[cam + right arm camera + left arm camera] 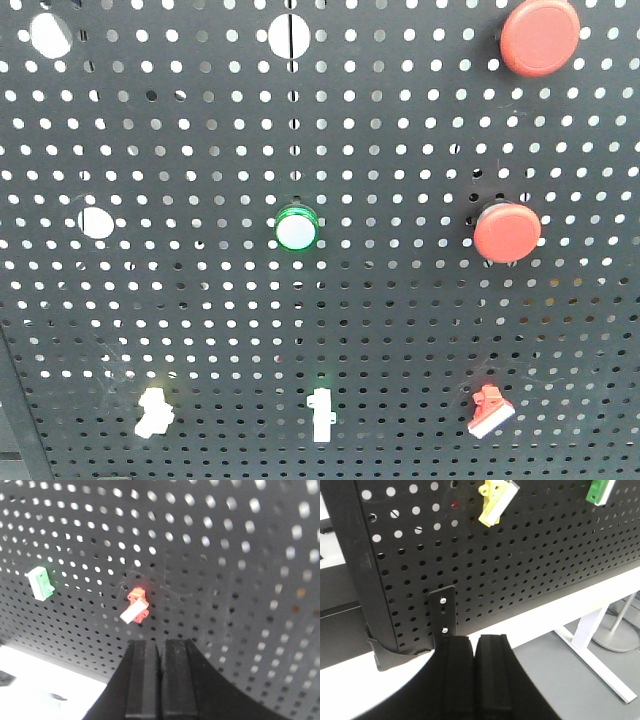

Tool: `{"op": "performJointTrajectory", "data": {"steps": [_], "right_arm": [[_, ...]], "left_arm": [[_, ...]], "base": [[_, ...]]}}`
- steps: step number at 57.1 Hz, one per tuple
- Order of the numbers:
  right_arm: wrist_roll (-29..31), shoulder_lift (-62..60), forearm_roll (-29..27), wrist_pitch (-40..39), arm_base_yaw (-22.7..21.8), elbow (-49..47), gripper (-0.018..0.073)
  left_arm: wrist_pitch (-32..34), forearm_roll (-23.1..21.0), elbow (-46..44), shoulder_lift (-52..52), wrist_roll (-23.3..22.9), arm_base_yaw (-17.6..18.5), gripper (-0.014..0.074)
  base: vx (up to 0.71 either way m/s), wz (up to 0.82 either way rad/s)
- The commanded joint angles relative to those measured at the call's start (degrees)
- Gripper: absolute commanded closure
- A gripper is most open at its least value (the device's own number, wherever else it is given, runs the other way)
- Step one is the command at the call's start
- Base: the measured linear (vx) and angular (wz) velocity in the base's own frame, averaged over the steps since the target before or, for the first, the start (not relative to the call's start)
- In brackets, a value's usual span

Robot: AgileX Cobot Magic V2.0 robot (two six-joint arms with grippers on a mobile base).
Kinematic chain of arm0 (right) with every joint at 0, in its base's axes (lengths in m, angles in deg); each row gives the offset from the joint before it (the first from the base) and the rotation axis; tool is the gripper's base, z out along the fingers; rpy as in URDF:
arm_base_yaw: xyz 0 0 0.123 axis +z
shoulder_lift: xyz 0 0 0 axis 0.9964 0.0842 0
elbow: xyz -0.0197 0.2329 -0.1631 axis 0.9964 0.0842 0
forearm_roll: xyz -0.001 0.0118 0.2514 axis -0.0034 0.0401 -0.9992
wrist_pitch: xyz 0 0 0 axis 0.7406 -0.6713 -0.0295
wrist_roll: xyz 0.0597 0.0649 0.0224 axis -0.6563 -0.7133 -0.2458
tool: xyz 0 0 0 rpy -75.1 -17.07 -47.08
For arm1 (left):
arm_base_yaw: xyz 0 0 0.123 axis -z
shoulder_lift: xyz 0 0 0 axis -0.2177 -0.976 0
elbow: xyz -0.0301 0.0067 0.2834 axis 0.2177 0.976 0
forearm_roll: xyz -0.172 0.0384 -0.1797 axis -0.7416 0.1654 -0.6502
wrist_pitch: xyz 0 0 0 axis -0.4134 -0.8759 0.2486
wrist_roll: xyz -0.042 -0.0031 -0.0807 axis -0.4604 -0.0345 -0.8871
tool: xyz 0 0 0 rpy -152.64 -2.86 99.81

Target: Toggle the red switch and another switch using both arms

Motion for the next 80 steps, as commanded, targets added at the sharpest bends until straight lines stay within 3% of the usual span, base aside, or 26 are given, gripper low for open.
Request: {"op": "performJointTrajectory", "data": {"steps": [1, 20, 27, 37, 44, 50, 54, 80], "right_arm": [[-0.5, 0.4, -0.2, -4.0, 0.0, -1.7, 0.0565], [-0.5, 0.4, -0.2, -4.0, 0.0, -1.7, 0.0565], [-0.5, 0.4, -0.2, -3.9, 0.0, -1.7, 0.0565], [-0.5, 0.4, -0.2, -3.9, 0.0, -1.7, 0.0565], [-0.5, 0.4, -0.2, -3.9, 0.0, -1.7, 0.0565], [-0.5, 0.4, -0.2, -3.9, 0.0, -1.7, 0.0565], [-0.5, 0.3, -0.2, -3.9, 0.0, -1.7, 0.0565], [-0.5, 0.4, -0.2, -3.9, 0.0, -1.7, 0.0565]], "left_arm": [[5.0, -0.9, -1.5, -0.2, -0.5, -0.1, 0.0594], [5.1, -0.9, -1.5, -0.2, -0.5, -0.1, 0.0594], [8.0, 2.1, 0.7, 1.1, 0.1, -0.7, 0.0594], [15.2, 6.9, 9.0, 9.9, 0.4, -10.1, 0.0594], [18.6, 7.0, 17.1, 18.2, -0.1, -16.2, 0.0594], [20.7, 6.8, 23.4, 24.4, -3.7, -18.9, 0.0594], [16.5, 8.9, 22.5, 23.2, -4.9, -19.2, 0.0594], [16.4, 9.4, 22.8, 23.7, -5.1, -19.2, 0.0594]], "base": [[0.00, 0.00], [0.00, 0.00], [0.00, 0.00], [0.00, 0.01], [0.00, 0.00], [0.00, 0.00], [0.00, 0.00], [0.00, 0.00]]}}
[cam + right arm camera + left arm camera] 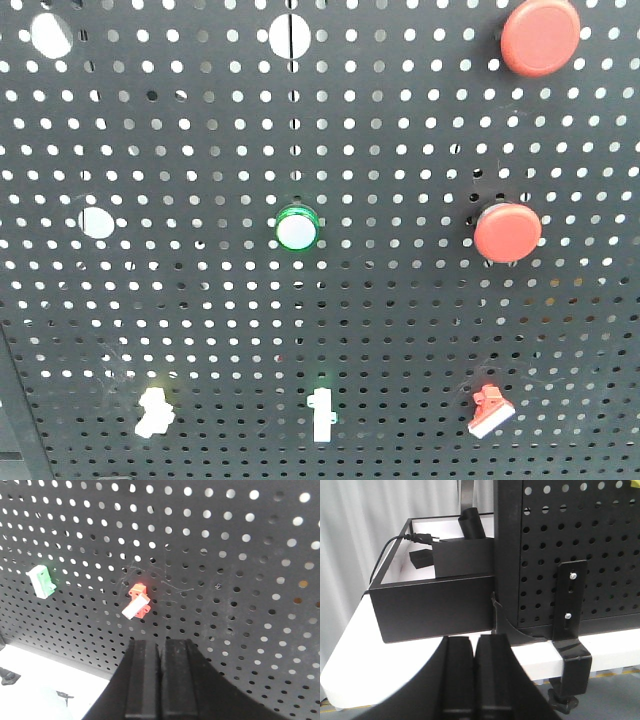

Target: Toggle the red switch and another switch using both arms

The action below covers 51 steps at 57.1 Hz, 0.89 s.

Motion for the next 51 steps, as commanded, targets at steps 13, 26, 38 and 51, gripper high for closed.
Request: {"op": "performJointTrajectory", "data": {"steps": [13, 26, 38, 51], "right_arm": [[0.1, 0.6, -0.5, -4.6, 0.0, -1.7, 0.0565], [0.8, 0.6, 0.1, -5.0, 0.0, -1.7, 0.0565], [-5.4, -1.3, 7.4, -13.1, -6.7, 5.9, 0.0565], [-17.9, -13.2, 18.4, -31.6, -16.2, 27.1, 0.0565]], "left_arm": [[4.4, 0.0, 1.1, 1.1, -0.6, -0.1, 0.0594], [4.4, 0.0, 1.1, 1.1, -0.6, -0.1, 0.0594], [4.4, 0.0, 1.1, 1.1, -0.6, -0.1, 0.0594], [4.4, 0.0, 1.1, 1.1, -0.6, -0.1, 0.0594]], "base": [[0.00, 0.00], [0.00, 0.00], [0.00, 0.00], [0.00, 0.00]]}}
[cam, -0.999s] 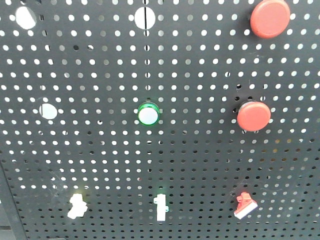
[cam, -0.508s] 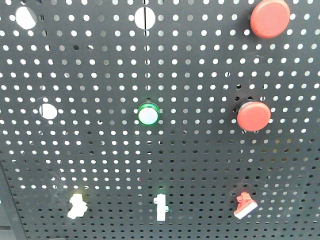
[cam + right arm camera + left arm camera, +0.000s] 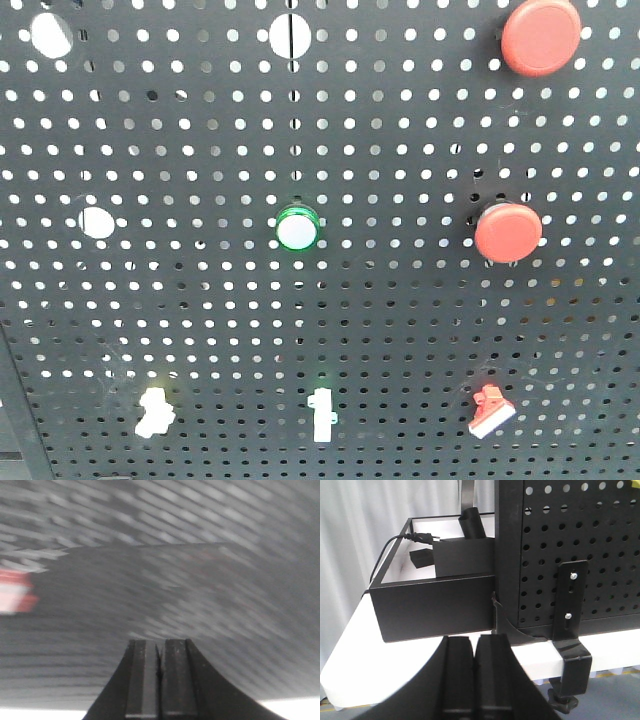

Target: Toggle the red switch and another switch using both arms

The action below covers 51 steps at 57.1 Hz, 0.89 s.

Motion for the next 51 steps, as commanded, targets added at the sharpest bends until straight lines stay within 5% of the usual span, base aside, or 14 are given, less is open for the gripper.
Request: {"op": "performJointTrajectory", "data": {"steps": [1, 10, 51], "right_arm": [[-3.4, -4.6, 6.2, -11.8, -1.6, 6.7, 0.0565], [-3.4, -11.0, 7.1, -14.5, -1.6, 14.9, 0.0565], [-3.3, -13.6, 7.6, -10.0, -1.6, 14.8, 0.0565]], "left_arm": [[4.5, -0.1, 1.1, 1.1, -0.3, -0.1, 0.0594], [4.5, -0.1, 1.1, 1.1, -0.3, -0.1, 0.0594], [4.5, -0.1, 1.1, 1.1, -0.3, -0.1, 0.0594]], "base": [[0.00, 0.00], [0.00, 0.00], [0.00, 0.00]]}}
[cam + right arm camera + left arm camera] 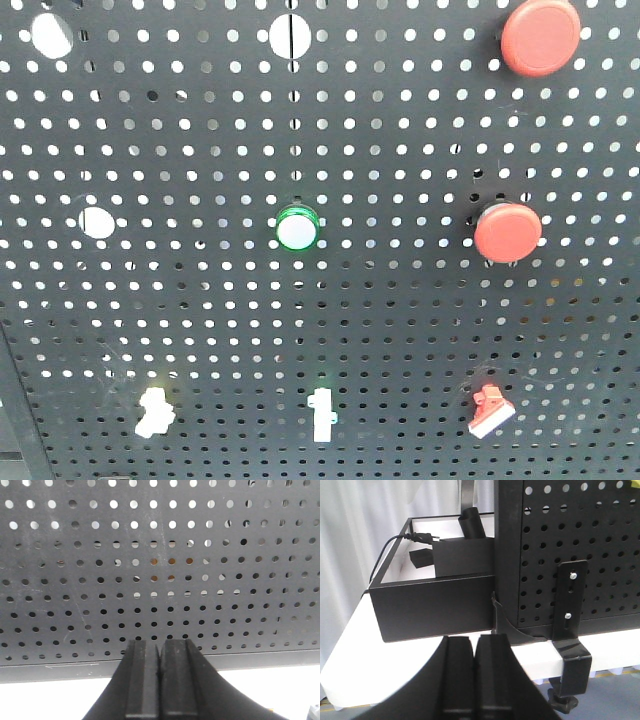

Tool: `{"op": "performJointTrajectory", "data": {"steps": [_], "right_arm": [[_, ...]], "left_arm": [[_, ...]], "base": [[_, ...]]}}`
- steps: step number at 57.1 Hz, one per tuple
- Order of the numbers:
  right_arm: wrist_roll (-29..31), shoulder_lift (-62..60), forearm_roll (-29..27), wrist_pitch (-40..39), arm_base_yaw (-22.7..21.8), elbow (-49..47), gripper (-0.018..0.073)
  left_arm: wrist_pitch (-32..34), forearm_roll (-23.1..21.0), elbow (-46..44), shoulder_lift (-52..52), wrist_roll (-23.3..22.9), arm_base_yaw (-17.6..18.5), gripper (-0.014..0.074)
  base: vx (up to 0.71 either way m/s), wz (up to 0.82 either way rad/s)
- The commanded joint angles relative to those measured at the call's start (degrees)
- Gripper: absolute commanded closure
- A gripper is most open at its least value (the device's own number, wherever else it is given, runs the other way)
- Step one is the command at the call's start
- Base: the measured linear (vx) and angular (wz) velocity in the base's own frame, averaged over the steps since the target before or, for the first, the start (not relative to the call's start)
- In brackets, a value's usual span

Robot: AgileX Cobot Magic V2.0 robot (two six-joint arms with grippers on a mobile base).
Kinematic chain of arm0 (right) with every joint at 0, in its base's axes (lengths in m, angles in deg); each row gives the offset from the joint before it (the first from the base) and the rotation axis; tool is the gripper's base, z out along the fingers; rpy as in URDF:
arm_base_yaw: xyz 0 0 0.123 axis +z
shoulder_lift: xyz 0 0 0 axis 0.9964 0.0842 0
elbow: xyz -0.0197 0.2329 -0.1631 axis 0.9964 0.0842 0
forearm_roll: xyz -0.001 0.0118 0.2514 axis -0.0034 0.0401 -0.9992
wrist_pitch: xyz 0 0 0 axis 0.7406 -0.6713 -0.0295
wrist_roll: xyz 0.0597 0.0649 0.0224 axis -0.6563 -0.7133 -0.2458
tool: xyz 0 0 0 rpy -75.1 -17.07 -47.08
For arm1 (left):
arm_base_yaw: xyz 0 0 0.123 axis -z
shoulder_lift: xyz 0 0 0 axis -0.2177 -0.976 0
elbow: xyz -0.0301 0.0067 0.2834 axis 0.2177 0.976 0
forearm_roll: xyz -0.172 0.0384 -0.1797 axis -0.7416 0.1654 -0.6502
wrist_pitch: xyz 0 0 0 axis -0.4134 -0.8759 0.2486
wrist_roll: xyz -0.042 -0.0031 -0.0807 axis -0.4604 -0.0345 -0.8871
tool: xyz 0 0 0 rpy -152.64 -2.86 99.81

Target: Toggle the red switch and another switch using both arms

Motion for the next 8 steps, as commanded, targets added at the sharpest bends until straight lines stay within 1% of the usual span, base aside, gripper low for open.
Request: {"op": "performJointTrajectory", "data": {"steps": [1, 8], "right_arm": [[0.1, -0.6, 0.6, -4.2, -0.4, 0.3, 0.0565], [0.1, -0.6, 0.6, -4.2, -0.4, 0.3, 0.0565]], "left_arm": [[4.6, -0.1, 1.1, 1.1, -0.3, -0.1, 0.0594], [4.6, -0.1, 1.1, 1.1, -0.3, -0.1, 0.0594]], "base": [[0.00, 0.00], [0.00, 0.00]]}}
